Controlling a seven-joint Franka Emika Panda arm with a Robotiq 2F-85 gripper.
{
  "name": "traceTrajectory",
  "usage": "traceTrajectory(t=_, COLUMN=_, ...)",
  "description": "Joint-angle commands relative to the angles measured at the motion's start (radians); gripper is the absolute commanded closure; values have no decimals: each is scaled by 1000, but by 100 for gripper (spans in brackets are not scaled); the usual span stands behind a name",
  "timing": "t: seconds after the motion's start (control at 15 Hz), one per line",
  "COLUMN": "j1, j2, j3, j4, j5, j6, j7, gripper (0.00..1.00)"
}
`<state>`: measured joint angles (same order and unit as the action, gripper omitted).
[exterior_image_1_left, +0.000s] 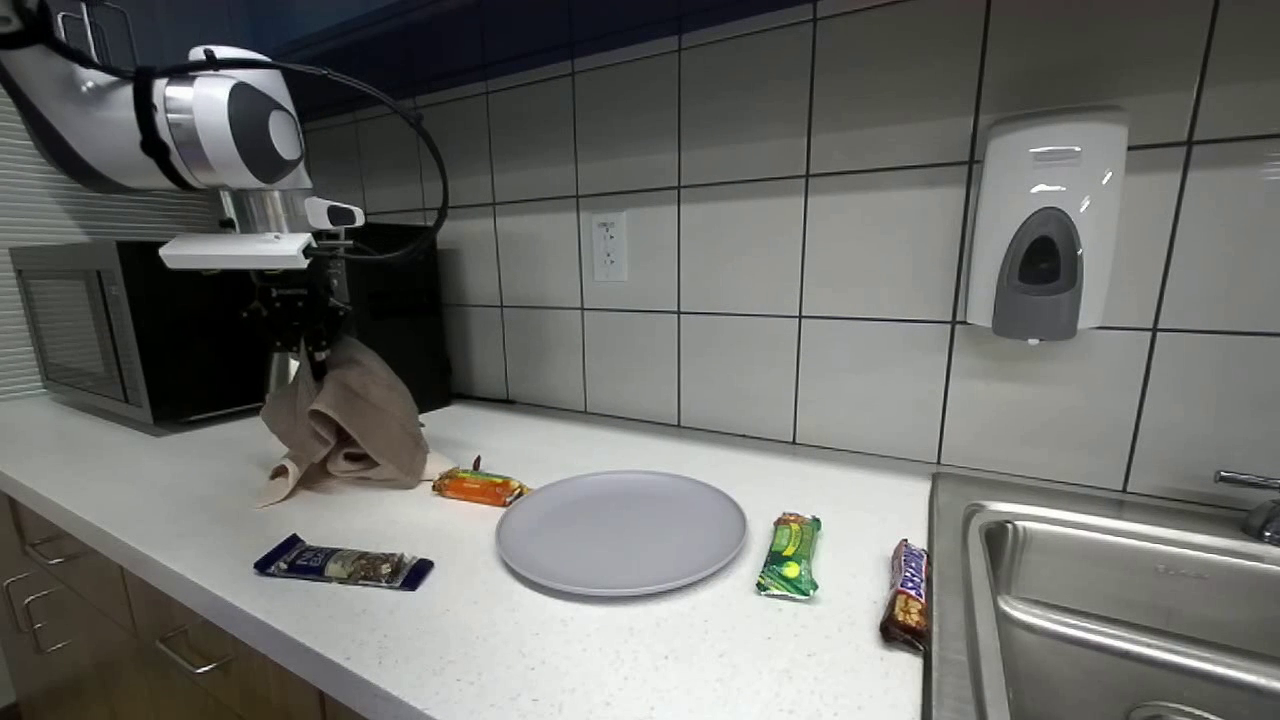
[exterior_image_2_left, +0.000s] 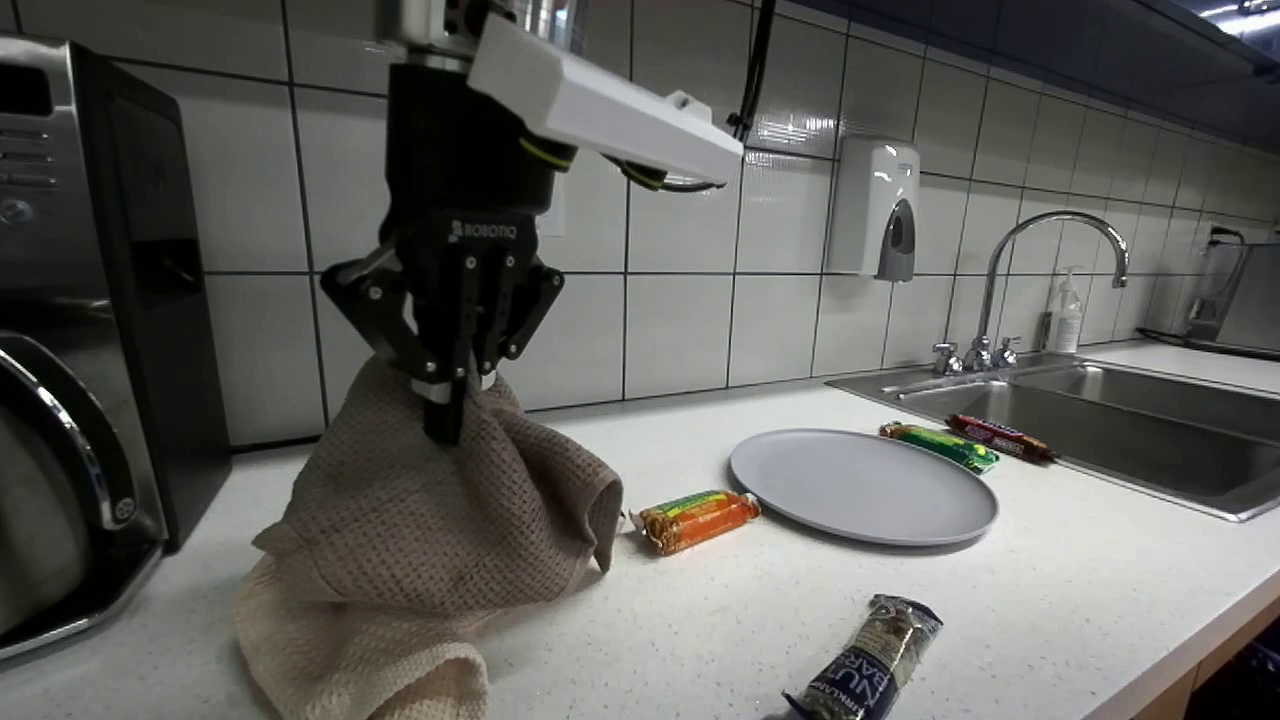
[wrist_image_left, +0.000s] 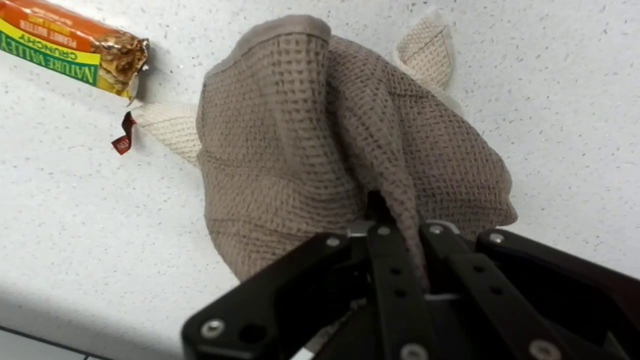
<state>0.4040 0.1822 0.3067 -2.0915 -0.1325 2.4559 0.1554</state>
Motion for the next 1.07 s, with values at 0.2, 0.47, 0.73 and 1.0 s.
traceTrajectory(t=0.2, j1=7, j2=49, j3=-12, j4=62, j5=-26, j6=-26, j7=39, gripper=47)
traceTrajectory(t=0.47, j1=5, j2=45, j3=-25, j4=68, j5=-30, j6=-26, j7=44, gripper=17)
traceTrajectory(t=0.73, j1=0, j2=32, j3=-44, j4=63, j5=-44, j6=-24, j7=61, gripper=0)
traceTrajectory(t=1.0, j1=-9, j2=15, j3=-61, j4=46, j5=-44, j6=-34, j7=77, gripper=0)
